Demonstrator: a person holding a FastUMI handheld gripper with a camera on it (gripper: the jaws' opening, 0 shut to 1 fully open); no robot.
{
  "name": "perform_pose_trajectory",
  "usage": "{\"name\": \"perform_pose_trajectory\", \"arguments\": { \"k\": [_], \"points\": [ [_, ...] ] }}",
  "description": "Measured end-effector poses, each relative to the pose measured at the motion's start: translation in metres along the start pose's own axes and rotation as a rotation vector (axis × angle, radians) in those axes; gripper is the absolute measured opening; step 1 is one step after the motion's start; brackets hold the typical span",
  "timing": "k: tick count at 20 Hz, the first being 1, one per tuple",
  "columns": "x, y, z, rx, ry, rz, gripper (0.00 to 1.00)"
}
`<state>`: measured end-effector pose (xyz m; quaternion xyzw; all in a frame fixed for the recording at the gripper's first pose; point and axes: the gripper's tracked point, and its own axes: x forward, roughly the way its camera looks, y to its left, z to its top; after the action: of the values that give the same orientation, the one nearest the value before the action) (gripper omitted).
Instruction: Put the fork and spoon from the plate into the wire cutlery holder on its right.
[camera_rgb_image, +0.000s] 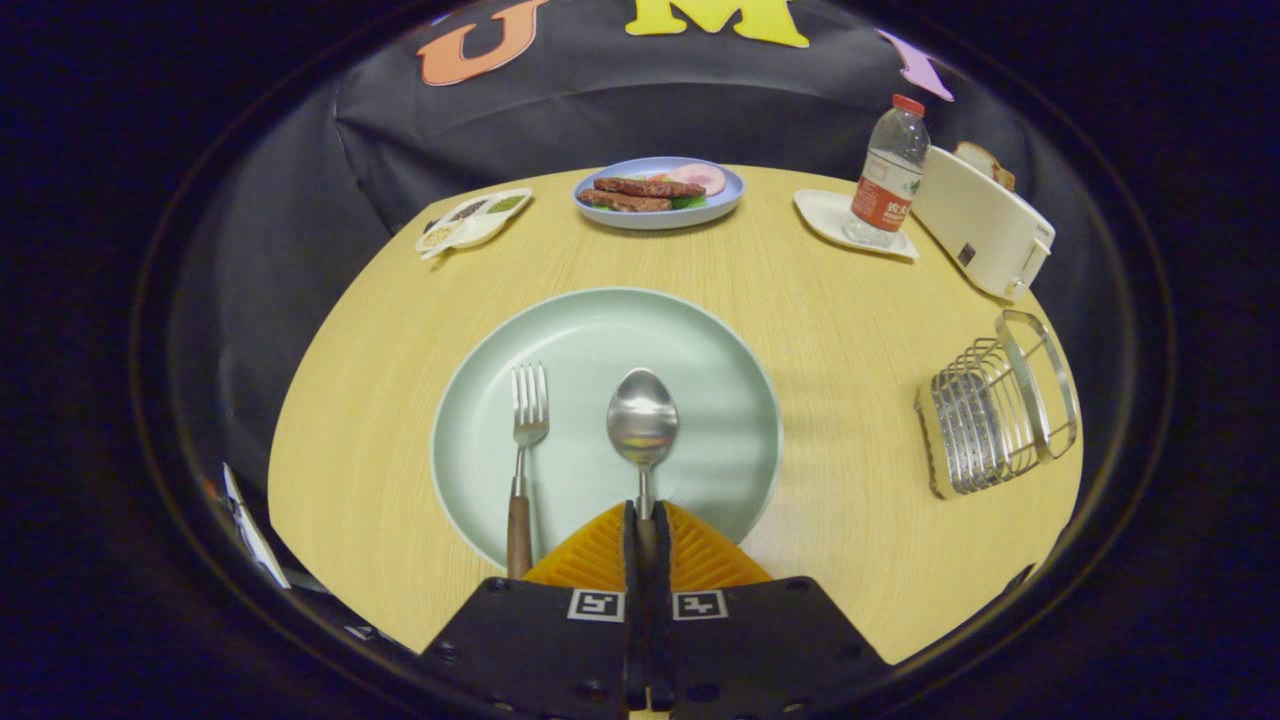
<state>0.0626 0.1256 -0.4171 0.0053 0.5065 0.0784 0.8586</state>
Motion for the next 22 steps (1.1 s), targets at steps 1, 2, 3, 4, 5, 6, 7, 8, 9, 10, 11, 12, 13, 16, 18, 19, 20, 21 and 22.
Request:
{"name": "perform_pose_trajectory", "arguments": {
  "k": [1, 2, 3, 4, 5, 6, 7, 8, 9, 10, 11, 12, 13, 16, 18, 19, 20, 21, 22],
  "points": [
    [-0.010, -0.004, 0.001, -0.007, -0.008, 0.014, 0.03],
    [-0.022, -0.009, 0.000, -0.015, -0.014, 0.026, 0.03],
    [-0.034, -0.015, 0.000, -0.023, -0.023, 0.040, 0.03],
    [-0.046, -0.021, 0.001, -0.032, -0.031, 0.052, 0.03],
    [-0.056, -0.030, 0.001, -0.041, -0.039, 0.061, 0.03],
    [-0.066, -0.038, 0.001, -0.051, -0.043, 0.070, 0.03],
    [-0.076, -0.047, 0.000, -0.063, -0.043, 0.074, 0.03],
    [-0.085, -0.057, 0.001, -0.069, -0.053, 0.078, 0.03],
    [-0.093, -0.068, 0.004, -0.073, -0.067, 0.078, 0.02],
    [-0.100, -0.081, 0.005, -0.078, -0.080, 0.071, 0.03],
    [-0.107, -0.093, 0.008, -0.077, -0.091, 0.065, 0.03],
    [-0.112, -0.104, 0.010, -0.076, -0.100, 0.055, 0.02],
    [-0.118, -0.115, 0.012, -0.069, -0.108, 0.047, 0.02],
    [-0.132, -0.138, 0.019, -0.059, -0.136, 0.039, 0.03],
    [-0.136, -0.151, 0.021, -0.056, -0.139, 0.020, 0.03],
    [-0.138, -0.158, 0.022, -0.045, -0.131, 0.006, 0.03],
    [-0.139, -0.163, 0.021, -0.026, -0.120, -0.007, 0.03],
    [-0.140, -0.168, 0.022, -0.005, -0.108, -0.016, 0.03],
    [-0.140, -0.172, 0.022, 0.011, -0.092, -0.029, 0.03]
  ]
}}
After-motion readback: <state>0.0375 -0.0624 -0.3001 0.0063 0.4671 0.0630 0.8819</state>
